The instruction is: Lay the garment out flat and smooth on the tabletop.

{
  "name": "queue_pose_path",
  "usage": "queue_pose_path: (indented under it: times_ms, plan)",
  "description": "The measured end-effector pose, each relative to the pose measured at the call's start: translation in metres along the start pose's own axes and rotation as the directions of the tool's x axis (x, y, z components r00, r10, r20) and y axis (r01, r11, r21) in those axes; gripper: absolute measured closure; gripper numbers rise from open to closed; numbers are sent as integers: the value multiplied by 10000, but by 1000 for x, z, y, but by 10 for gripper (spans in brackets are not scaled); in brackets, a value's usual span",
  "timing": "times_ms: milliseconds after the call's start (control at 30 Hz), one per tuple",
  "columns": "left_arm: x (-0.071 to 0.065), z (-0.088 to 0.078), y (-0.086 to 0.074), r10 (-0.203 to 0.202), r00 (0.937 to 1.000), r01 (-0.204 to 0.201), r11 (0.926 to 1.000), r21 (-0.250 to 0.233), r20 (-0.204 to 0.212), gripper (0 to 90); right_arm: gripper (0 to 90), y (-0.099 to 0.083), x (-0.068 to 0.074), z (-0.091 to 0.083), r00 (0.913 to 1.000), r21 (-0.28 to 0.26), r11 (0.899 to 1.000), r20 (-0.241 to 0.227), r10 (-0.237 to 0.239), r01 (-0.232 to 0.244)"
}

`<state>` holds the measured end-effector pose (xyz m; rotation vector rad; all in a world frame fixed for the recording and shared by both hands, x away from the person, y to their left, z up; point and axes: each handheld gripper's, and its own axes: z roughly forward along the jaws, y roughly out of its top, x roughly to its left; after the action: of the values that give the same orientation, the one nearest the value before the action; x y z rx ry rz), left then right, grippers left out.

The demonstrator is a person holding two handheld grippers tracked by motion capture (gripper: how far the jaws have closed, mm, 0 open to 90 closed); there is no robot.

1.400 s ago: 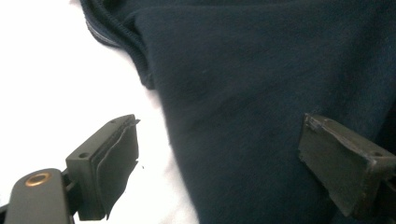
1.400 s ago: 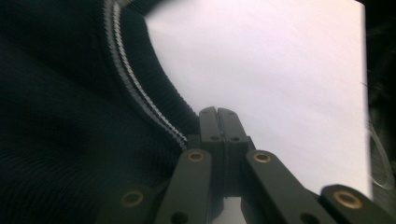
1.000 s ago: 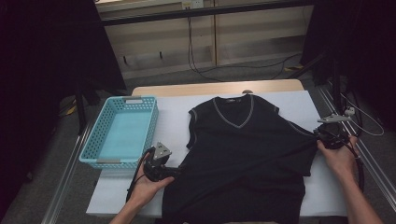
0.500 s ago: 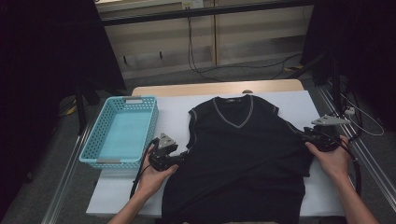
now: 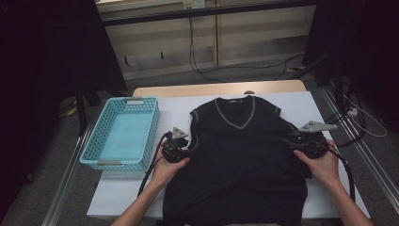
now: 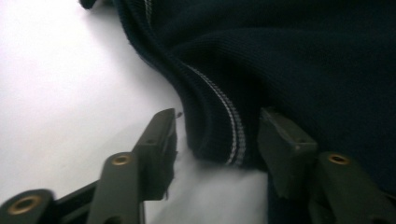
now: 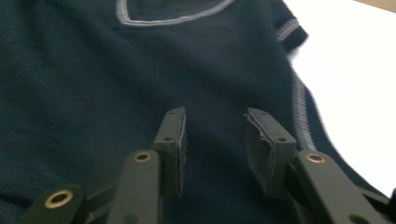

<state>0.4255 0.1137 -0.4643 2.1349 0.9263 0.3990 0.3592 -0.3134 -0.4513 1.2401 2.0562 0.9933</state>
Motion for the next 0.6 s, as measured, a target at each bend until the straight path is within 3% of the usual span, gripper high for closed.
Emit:
queue_pose_path:
  times_ms: [67,133,200,233,333,500,567,600]
  plan:
    - [-2,5,0,167,9998,-164,9996,224,-144,543,570,2,6,2,9998,0,9999,-185,-124,124]
    - [-4,7,2,-23,9997,30,9996,277,-247,569,563,2,11,4,9993,41,9997,-303,-228,229]
    - [-2,7,5,55,9995,-46,9995,303,-304,622,560,2,15,6,9985,140,9993,-434,-340,346]
    - [0,7,6,-91,9998,98,9994,327,-197,655,557,2,16,7,9982,169,9992,-480,-360,368]
    - [7,5,12,-425,9983,433,9989,196,-400,806,554,2,19,9,9972,219,9986,-595,-458,472]
    - [24,8,18,-509,9940,546,9978,367,-970,831,550,1,20,10,9971,236,9988,-635,-423,438]
    - [31,11,20,-983,9895,1020,9943,297,-1062,834,549,1,19,10,9972,232,9988,-623,-407,422]
    - [33,12,23,-986,9882,1025,9943,278,-1174,835,548,1,18,10,9974,247,9989,-615,-388,403]
